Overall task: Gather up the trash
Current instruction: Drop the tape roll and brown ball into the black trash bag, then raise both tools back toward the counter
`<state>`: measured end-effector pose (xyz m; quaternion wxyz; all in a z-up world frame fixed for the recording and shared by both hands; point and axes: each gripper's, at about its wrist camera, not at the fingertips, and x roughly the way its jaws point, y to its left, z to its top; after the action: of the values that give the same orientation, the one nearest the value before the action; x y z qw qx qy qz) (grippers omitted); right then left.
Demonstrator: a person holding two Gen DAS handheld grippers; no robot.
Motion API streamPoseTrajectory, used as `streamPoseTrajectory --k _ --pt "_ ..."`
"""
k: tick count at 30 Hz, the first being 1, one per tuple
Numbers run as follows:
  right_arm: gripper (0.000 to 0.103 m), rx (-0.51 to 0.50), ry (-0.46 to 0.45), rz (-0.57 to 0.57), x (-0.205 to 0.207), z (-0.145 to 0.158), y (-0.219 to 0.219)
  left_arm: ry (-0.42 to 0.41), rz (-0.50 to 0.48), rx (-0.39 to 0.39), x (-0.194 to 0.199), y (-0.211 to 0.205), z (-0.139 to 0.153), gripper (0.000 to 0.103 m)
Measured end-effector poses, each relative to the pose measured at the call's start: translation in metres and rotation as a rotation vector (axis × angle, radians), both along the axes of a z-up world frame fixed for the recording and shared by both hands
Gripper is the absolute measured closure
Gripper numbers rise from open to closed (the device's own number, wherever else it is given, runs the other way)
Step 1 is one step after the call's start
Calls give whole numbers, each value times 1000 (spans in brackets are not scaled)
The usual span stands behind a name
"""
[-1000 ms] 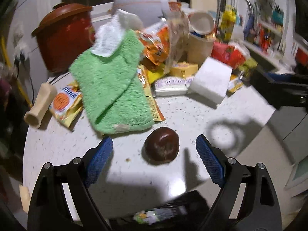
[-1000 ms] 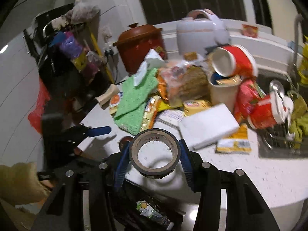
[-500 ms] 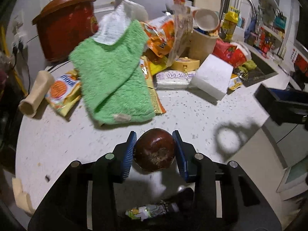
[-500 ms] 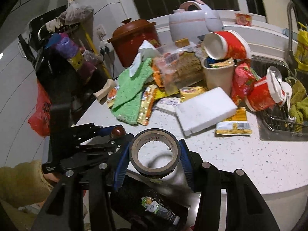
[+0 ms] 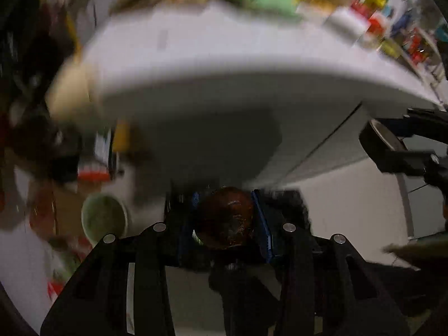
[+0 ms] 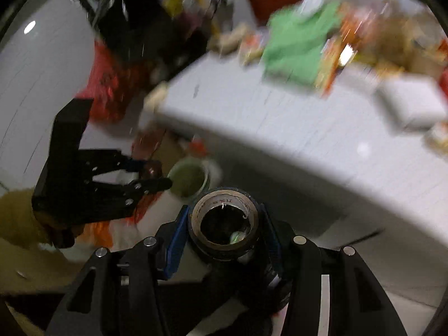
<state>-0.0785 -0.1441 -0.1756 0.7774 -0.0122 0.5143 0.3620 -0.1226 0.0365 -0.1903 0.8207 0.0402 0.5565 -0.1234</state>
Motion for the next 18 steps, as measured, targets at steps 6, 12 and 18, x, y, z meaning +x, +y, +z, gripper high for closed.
streamPoseTrajectory --k 6,12,18 --pt "53 -149 183 23 -2 -129 39 164 23 24 3 11 -118 65" --pt "53 -288 254 25 3 -227 66 277 34 49 14 14 -208 65" --pt "34 -393 285 -23 4 -283 66 362 45 147 19 12 -262 32"
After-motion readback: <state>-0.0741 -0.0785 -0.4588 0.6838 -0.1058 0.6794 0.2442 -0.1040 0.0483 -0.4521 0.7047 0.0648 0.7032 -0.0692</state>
